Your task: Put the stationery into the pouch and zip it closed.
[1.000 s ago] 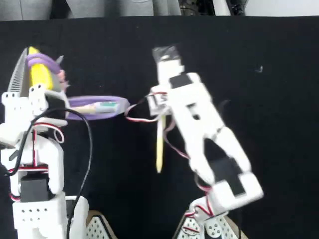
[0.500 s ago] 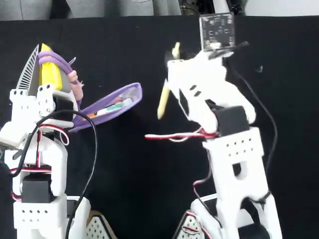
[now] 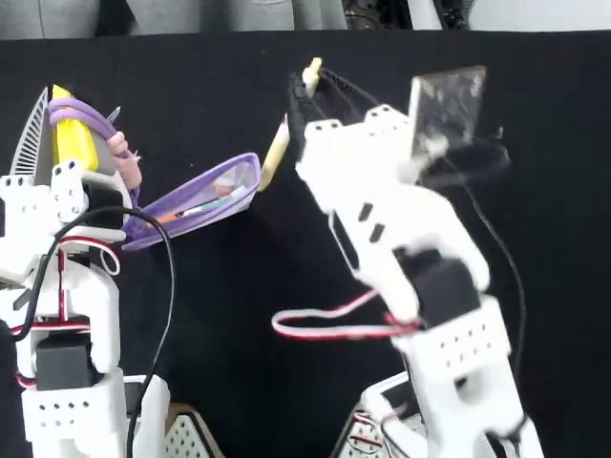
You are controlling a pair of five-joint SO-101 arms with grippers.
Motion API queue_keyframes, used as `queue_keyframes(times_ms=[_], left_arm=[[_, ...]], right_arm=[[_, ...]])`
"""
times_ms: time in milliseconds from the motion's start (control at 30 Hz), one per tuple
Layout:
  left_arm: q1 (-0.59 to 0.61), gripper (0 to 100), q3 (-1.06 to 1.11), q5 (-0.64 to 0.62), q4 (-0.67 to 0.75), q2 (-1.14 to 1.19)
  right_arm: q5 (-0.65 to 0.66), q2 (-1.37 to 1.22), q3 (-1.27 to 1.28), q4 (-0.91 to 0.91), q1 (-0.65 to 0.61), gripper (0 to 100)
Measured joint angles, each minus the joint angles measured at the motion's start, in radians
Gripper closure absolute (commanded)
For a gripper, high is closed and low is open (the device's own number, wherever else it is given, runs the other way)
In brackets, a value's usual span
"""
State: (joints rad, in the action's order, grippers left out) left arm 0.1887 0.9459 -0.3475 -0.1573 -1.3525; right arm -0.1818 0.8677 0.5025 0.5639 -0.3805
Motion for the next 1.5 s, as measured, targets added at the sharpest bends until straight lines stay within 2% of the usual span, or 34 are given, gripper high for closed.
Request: queue_keyframes(times_ms=[333, 600, 967, 1300, 1500], left_arm=[[0.000, 97, 0.015, -0.038, 0.000, 0.000], [0.000, 97, 0.015, -0.038, 0.000, 0.000], [0.000, 97, 0.037, -0.038, 0.000, 0.000], [0.000, 97, 0.037, -0.038, 0.000, 0.000], [0.000, 97, 0.037, -0.038, 0.000, 0.000]], right_arm=[[0.051, 0.364, 0.115, -0.066, -0.043, 98.7], [0.054, 0.388, 0.173, -0.097, -0.150, 98.7], [0.133, 0.385, 0.526, -0.479, -0.199, 98.2], [0.135, 0.104, 0.551, -0.611, -0.278, 76.6], [0.140, 0.006, 0.552, -0.652, -0.279, 71.2]])
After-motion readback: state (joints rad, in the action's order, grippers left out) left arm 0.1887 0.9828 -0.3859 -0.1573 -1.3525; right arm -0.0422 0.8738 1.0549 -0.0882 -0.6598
